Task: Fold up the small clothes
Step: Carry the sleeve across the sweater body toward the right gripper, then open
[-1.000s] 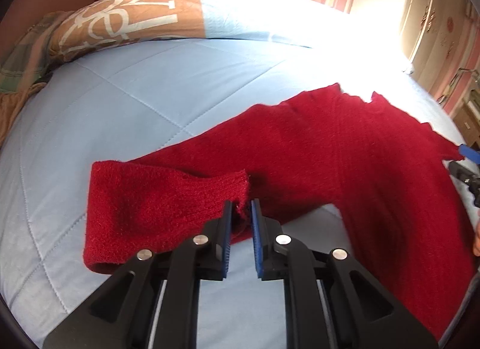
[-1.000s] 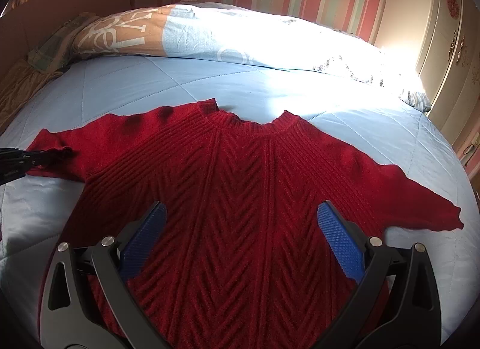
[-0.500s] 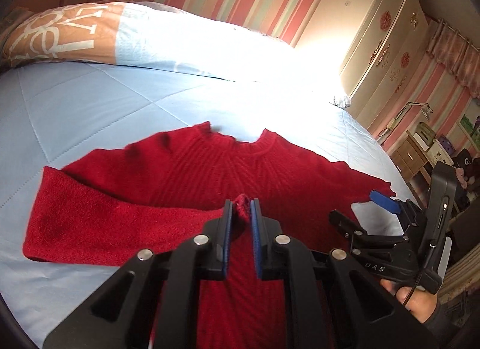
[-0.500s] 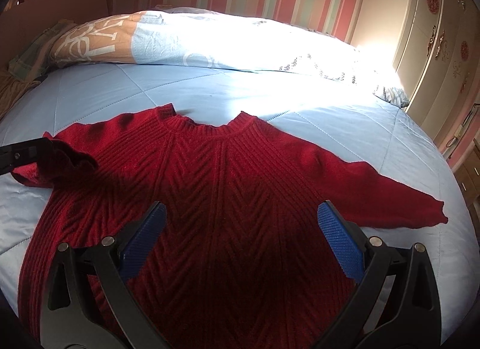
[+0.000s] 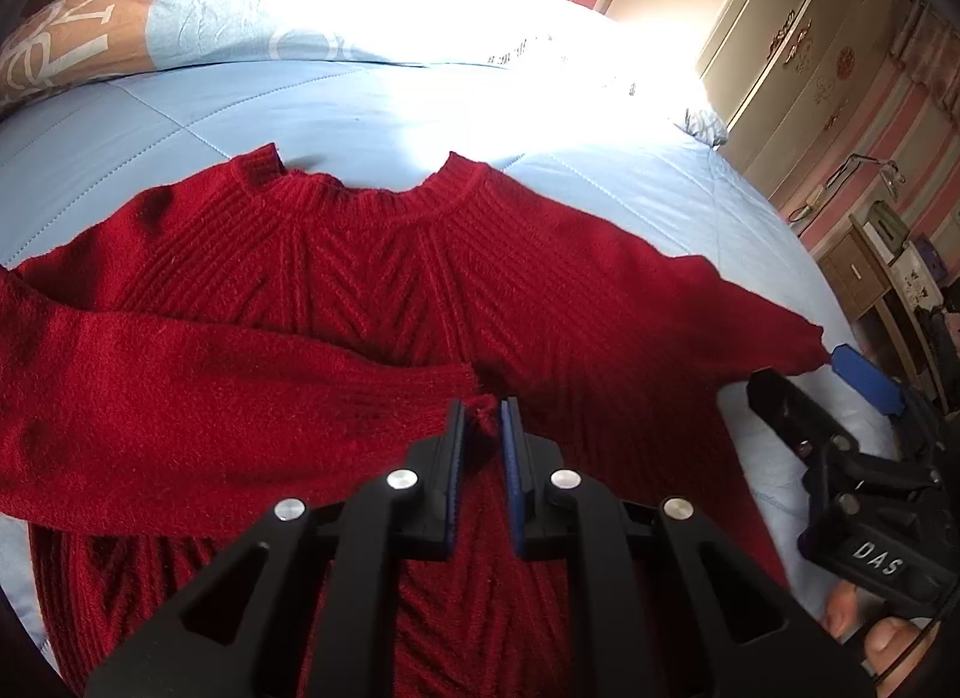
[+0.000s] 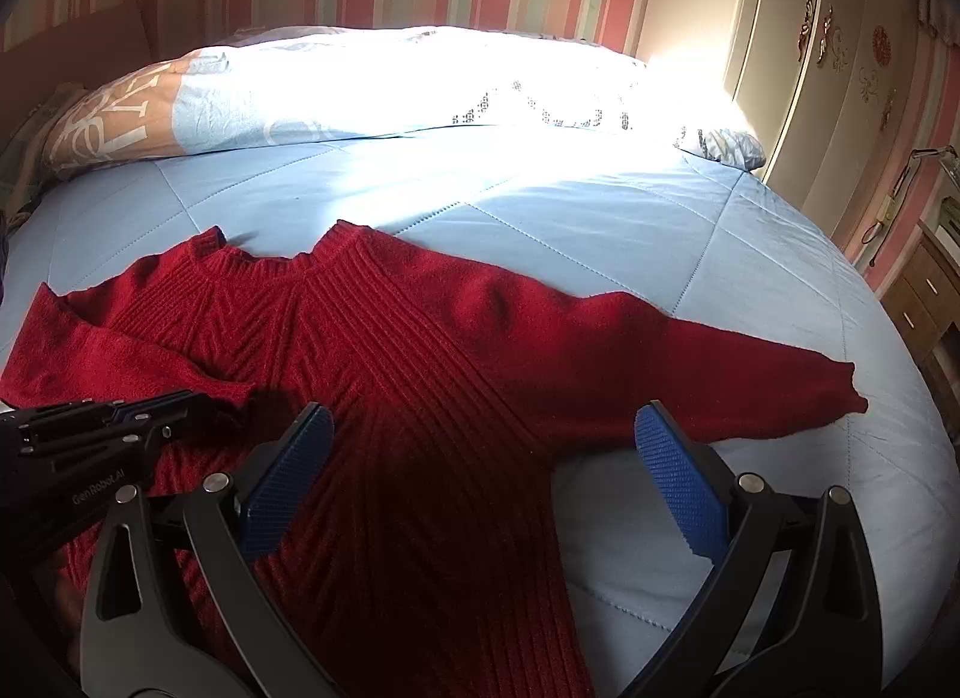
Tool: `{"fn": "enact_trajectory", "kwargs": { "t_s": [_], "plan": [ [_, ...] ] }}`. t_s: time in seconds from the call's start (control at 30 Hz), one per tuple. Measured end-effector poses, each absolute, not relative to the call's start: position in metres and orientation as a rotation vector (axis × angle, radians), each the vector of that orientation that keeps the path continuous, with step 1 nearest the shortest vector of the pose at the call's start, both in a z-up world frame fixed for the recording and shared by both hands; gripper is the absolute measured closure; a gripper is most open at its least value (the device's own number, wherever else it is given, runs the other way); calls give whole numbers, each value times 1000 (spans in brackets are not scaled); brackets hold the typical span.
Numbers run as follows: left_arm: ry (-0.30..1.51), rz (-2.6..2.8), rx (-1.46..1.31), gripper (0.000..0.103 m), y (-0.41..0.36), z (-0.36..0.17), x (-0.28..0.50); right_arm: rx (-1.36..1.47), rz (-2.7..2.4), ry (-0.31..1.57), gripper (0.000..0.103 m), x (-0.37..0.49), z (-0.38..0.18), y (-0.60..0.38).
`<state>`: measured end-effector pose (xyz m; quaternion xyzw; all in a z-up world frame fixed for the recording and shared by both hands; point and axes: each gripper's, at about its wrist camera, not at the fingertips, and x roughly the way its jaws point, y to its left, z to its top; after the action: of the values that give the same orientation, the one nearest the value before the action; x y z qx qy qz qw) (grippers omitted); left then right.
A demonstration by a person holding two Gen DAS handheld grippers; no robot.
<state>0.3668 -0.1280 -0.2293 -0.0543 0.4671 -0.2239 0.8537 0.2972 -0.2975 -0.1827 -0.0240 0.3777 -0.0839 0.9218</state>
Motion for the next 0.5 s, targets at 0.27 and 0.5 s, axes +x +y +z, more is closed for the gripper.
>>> {"fn": "enact_trajectory", "kwargs": {
  "t_s": [0.27, 0.5],
  "plan": [
    [998, -484, -125, 77, -106, -244, 345, -6, -102, 807, 3, 297, -197, -293],
    [941, -461, -117, 63, -77, -224, 326, 59, 107, 860, 9, 305, -214, -258]
  ]
}}
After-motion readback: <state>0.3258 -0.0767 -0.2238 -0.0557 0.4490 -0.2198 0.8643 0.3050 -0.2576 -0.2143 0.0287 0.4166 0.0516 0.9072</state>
